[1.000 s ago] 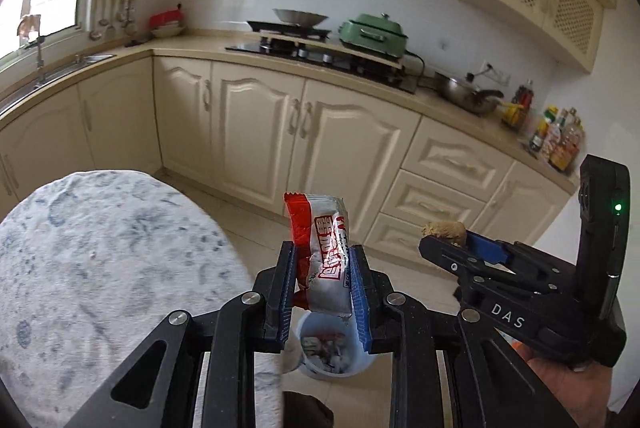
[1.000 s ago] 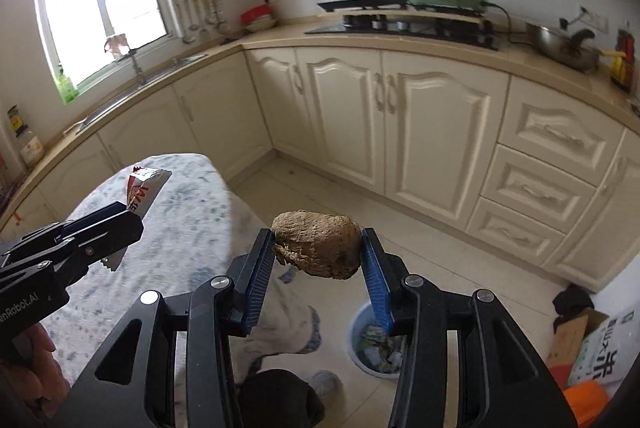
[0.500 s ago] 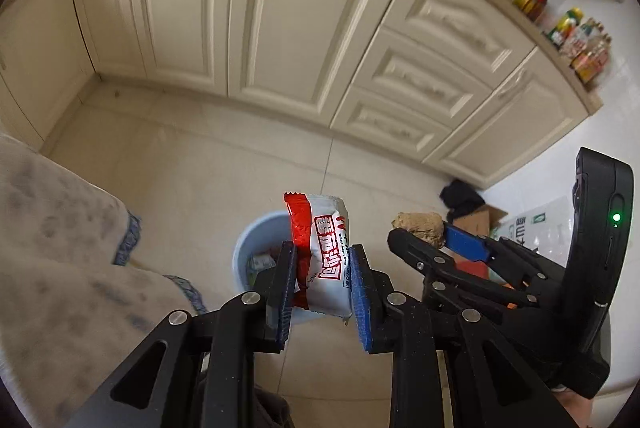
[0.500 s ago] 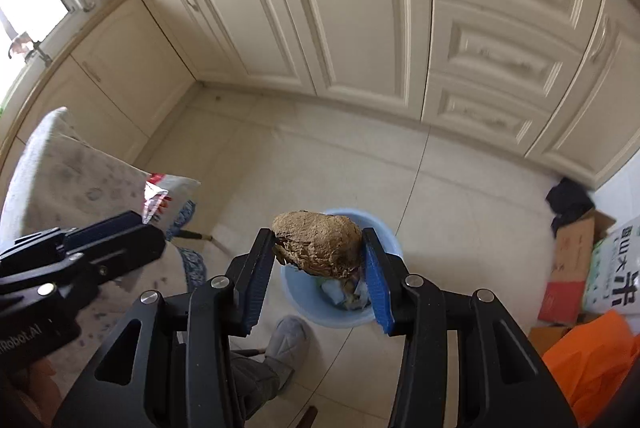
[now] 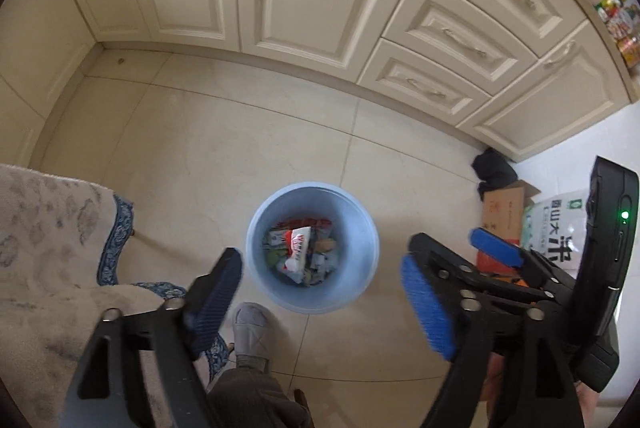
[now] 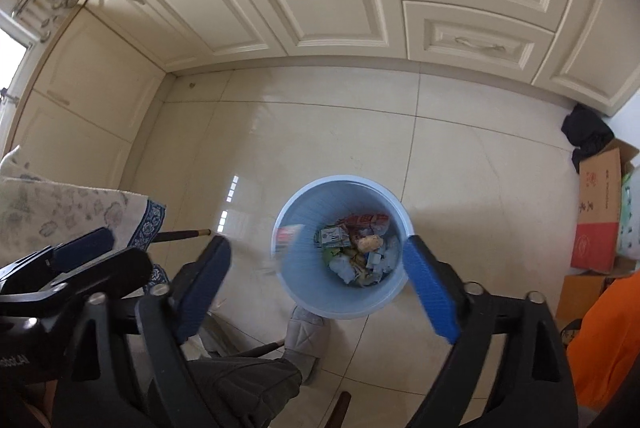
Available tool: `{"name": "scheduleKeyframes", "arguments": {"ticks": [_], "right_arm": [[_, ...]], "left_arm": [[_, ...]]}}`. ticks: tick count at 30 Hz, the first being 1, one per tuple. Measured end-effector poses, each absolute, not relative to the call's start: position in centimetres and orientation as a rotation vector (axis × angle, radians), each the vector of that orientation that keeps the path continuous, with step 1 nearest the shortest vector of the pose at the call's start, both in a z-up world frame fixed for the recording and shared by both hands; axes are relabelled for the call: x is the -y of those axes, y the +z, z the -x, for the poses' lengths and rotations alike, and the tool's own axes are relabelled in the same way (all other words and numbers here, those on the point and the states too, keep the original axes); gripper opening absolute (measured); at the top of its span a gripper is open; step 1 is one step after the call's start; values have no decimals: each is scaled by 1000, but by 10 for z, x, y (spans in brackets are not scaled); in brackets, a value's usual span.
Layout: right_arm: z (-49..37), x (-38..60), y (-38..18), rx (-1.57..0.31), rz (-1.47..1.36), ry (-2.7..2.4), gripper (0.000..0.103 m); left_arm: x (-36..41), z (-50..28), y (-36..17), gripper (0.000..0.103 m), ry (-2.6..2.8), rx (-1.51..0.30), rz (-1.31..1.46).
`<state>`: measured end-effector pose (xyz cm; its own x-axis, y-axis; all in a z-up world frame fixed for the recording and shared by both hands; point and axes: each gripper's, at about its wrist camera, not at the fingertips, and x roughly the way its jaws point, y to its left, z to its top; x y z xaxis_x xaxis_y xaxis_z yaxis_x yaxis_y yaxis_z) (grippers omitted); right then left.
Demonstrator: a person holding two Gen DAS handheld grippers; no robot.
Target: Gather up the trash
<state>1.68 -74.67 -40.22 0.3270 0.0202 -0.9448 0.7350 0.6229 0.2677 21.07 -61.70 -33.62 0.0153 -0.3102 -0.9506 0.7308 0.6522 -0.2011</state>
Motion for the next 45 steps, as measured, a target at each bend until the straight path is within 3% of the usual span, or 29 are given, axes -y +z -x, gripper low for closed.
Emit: {"name": "scheduleKeyframes", "arguments": {"ticks": [1, 7, 13, 21, 29, 38, 45], "right_arm": [[-14, 747, -401, -1157, -793, -553, 103], [-7, 743, -386, -1147, -790, -598, 103], [-5, 731, -345, -1085, -757, -607, 103], [-12, 688, -249, -938, -663, -559, 103], [-31, 607, -147, -777, -548, -426, 103], [-62, 467, -52, -638, -375, -204, 103], [-67, 360, -2, -550, -246, -84, 103]], "left_arm": [[615, -211, -335, 87, -841, -1324, -382], [600, -187, -314, 92, -820, -1265, -410], [554, -152, -256, 92, -835, -1142, -402], [439, -115, -155, 102, -765, -902, -297], [286, -73, -75, 102, -576, -692, -181], [123, 8, -18, 102, -326, -512, -82], [54, 62, 9, 102, -153, -448, -65]]}}
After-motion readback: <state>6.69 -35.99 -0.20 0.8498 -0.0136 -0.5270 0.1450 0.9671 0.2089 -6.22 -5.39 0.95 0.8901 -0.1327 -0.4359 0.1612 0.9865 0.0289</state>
